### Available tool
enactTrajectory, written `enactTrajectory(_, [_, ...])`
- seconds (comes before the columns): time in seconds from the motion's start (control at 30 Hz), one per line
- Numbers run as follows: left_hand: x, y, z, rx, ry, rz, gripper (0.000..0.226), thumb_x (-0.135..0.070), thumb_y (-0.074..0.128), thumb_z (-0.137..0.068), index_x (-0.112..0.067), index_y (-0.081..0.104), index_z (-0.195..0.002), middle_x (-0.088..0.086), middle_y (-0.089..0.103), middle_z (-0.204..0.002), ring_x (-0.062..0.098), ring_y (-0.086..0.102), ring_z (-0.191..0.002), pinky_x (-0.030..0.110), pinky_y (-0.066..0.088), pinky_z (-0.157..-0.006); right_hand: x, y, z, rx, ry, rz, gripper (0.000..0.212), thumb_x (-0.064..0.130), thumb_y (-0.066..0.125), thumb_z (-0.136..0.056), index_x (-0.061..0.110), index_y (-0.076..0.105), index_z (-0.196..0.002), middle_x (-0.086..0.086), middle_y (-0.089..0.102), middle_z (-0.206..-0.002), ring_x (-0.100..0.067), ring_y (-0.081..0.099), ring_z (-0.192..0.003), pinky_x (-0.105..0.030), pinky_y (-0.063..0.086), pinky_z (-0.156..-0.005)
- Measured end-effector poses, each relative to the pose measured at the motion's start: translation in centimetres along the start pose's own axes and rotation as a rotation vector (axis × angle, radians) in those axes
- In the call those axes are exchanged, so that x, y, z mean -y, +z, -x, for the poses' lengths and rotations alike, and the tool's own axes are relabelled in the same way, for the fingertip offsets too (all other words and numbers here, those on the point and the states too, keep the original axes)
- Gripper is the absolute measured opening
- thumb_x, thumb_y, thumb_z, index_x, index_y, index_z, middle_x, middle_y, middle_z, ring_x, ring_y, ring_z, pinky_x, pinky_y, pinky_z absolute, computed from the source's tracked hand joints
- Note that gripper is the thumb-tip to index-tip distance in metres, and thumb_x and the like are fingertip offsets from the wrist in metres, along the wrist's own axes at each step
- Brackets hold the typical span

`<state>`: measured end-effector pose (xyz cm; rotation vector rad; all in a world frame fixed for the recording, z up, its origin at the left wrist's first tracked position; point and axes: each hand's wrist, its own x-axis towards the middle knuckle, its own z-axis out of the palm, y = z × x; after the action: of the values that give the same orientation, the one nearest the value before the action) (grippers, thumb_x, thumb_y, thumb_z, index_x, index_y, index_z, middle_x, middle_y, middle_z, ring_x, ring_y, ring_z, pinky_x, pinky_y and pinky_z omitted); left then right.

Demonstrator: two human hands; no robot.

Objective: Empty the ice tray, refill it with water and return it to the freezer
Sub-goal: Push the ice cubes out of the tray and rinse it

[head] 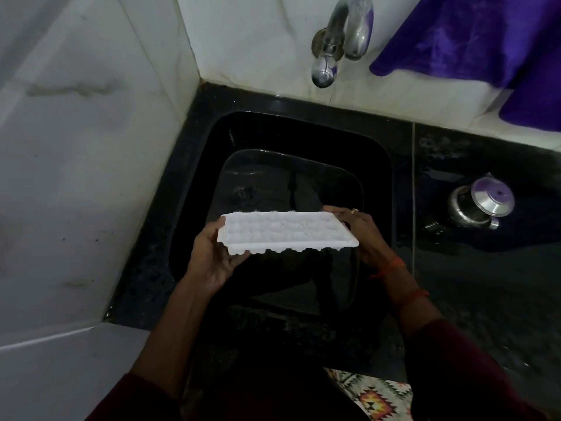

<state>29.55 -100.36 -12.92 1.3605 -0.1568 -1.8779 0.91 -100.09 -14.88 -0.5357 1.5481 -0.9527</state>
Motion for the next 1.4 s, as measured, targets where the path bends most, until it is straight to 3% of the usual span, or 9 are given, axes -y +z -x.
enactTrajectory(0.07, [0.1, -0.1, -0.5, 0.013, -0.069, 0.07, 0.044, -0.031, 0.062, -0.092, -0.006, 0.064, -0.129, 0.019, 0.068, -0.128, 0.031, 0.07, -0.105, 0.035, 0.064, -0.065, -0.4, -0.3, -0.1, 0.026, 0.056, -0.041, 0.028, 0.008, 0.06, -0.094, -0.006, 0.069, -0.116, -0.021, 0.071, -0.102, -0.018, 0.072, -0.071, -0.022, 0.056, -0.056])
enactTrajectory(0.13, [0.2, -0.2, -1.1, 0.013, -0.128, 0.161, 0.048, -0.031, 0.065, -0.088, -0.008, 0.062, -0.13, 0.02, 0.064, -0.134, 0.037, 0.063, -0.121, 0.04, 0.064, -0.075, -1.0, -0.6, -0.4, 0.067, 0.084, -0.059, 0.024, 0.006, 0.057, -0.097, -0.002, 0.069, -0.116, -0.014, 0.071, -0.104, -0.017, 0.072, -0.08, -0.023, 0.059, -0.06])
enactTrajectory(0.33, [0.5, 0.5, -2.7, -0.019, -0.218, 0.252, 0.047, -0.039, 0.062, -0.097, -0.004, 0.063, -0.129, 0.026, 0.067, -0.125, 0.039, 0.076, -0.087, 0.035, 0.062, -0.056, -1.4, -0.3, -1.8, -0.033, 0.264, -0.115, 0.028, 0.017, 0.041, -0.105, 0.001, 0.063, -0.11, -0.016, 0.065, -0.084, -0.019, 0.068, -0.056, -0.029, 0.058, -0.049])
enactTrajectory(0.5, [0.7, 1.4, -3.6, -0.065, -0.226, 0.28, 0.055, -0.032, 0.076, -0.08, 0.001, 0.067, -0.122, 0.024, 0.071, -0.119, 0.038, 0.074, -0.099, 0.035, 0.064, -0.063, -1.2, -0.5, -2.1, -0.054, 0.258, -0.111, 0.045, 0.045, 0.053, -0.1, 0.005, 0.07, -0.09, -0.008, 0.066, -0.072, -0.015, 0.066, -0.055, -0.029, 0.058, -0.05])
enactTrajectory(0.83, [0.6, 2.6, -4.4, -0.109, -0.293, 0.291, 0.054, -0.041, 0.076, -0.086, -0.001, 0.069, -0.122, 0.024, 0.072, -0.116, 0.037, 0.072, -0.104, 0.036, 0.064, -0.061, -0.3, -1.1, -2.3, -0.079, 0.303, -0.104, 0.048, 0.047, 0.057, -0.098, 0.001, 0.069, -0.095, -0.008, 0.067, -0.066, -0.013, 0.066, -0.054, -0.03, 0.06, -0.05])
enactTrajectory(1.0, [0.7, 2.7, -4.7, -0.1, -0.312, 0.302, 0.056, -0.043, 0.074, -0.087, -0.003, 0.068, -0.126, 0.024, 0.072, -0.117, 0.037, 0.071, -0.108, 0.038, 0.064, -0.067, 0.0, -1.3, -2.3, -0.064, 0.297, -0.103, 0.049, 0.044, 0.055, -0.1, -0.003, 0.067, -0.107, -0.01, 0.066, -0.075, -0.015, 0.066, -0.06, -0.032, 0.062, -0.056])
enactTrajectory(1.17, [0.7, 2.1, -5.0, -0.043, -0.262, 0.031, 0.049, -0.053, 0.055, -0.095, -0.01, 0.066, -0.117, 0.017, 0.078, -0.096, 0.026, 0.078, -0.08, 0.033, 0.063, -0.061, 1.1, -1.5, -2.5, 0.007, 0.211, -0.144, 0.039, 0.021, 0.046, -0.104, -0.005, 0.061, -0.129, -0.018, 0.065, -0.102, -0.021, 0.063, -0.08, -0.032, 0.06, -0.068])
enactTrajectory(1.3, [0.4, 1.6, -5.2, 0.007, -0.16, -0.061, 0.045, -0.045, 0.052, -0.1, -0.011, 0.066, -0.126, 0.012, 0.077, -0.11, 0.028, 0.076, -0.092, 0.041, 0.063, -0.073, 2.0, -1.6, -3.0, 0.001, -0.01, -0.046, 0.032, 0.008, 0.05, -0.102, -0.001, 0.061, -0.131, -0.022, 0.063, -0.127, -0.023, 0.065, -0.097, -0.024, 0.058, -0.074])
enactTrajectory(1.4, [-0.1, 2.1, -5.3, 0.081, -0.106, -0.047, 0.051, -0.049, 0.043, -0.105, -0.011, 0.062, -0.132, 0.015, 0.071, -0.125, 0.032, 0.071, -0.11, 0.048, 0.059, -0.086, 2.7, -1.4, -3.4, 0.013, -0.048, 0.055, 0.033, 0.004, 0.049, -0.102, 0.005, 0.06, -0.133, -0.019, 0.061, -0.132, -0.025, 0.062, -0.109, -0.033, 0.055, -0.089])
